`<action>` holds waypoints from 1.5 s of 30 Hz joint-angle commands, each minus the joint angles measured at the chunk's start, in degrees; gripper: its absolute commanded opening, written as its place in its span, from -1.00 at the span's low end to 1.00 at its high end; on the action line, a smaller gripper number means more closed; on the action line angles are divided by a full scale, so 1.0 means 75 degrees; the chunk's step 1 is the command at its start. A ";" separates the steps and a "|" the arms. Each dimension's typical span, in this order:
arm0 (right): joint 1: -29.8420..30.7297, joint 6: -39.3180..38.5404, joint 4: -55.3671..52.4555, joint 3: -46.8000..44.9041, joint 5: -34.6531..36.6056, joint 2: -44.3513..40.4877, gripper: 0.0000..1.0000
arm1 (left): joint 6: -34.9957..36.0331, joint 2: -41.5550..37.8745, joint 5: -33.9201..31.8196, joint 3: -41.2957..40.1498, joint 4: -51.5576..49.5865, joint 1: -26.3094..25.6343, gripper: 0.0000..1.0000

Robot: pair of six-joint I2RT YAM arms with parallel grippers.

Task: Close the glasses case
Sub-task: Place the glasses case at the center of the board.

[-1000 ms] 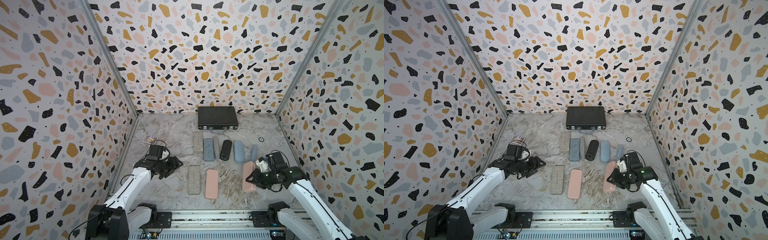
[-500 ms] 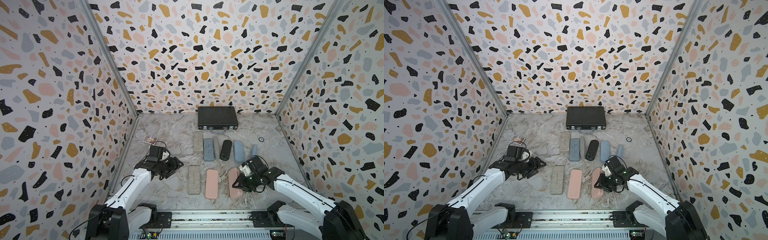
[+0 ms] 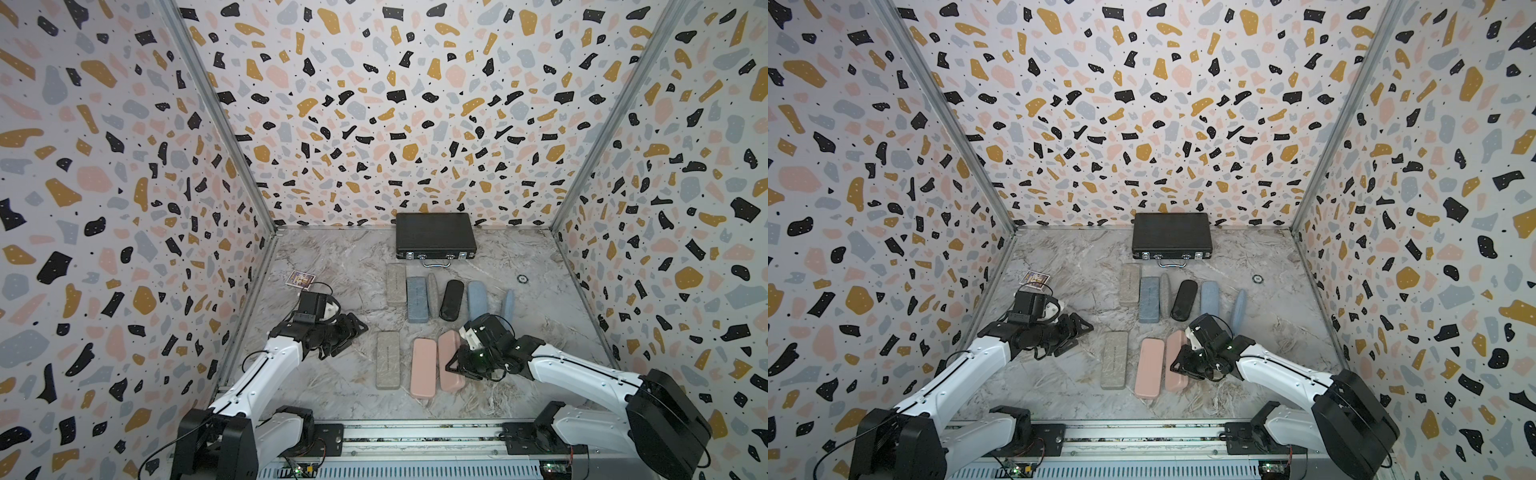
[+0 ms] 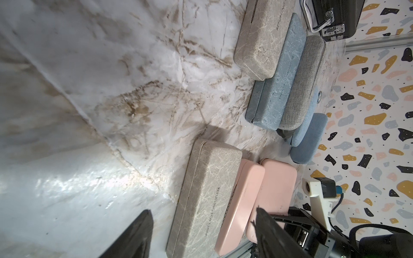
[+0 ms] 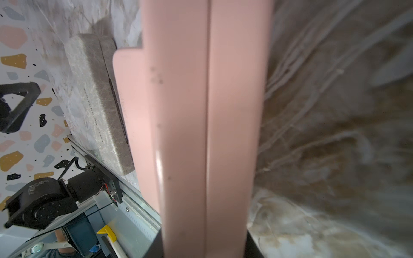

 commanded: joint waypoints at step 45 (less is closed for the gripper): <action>-0.0457 -0.1133 -0.4570 0.1985 0.2509 -0.1123 0.67 | 0.2546 0.6339 -0.1203 0.6946 -0.3167 -0.0398 0.98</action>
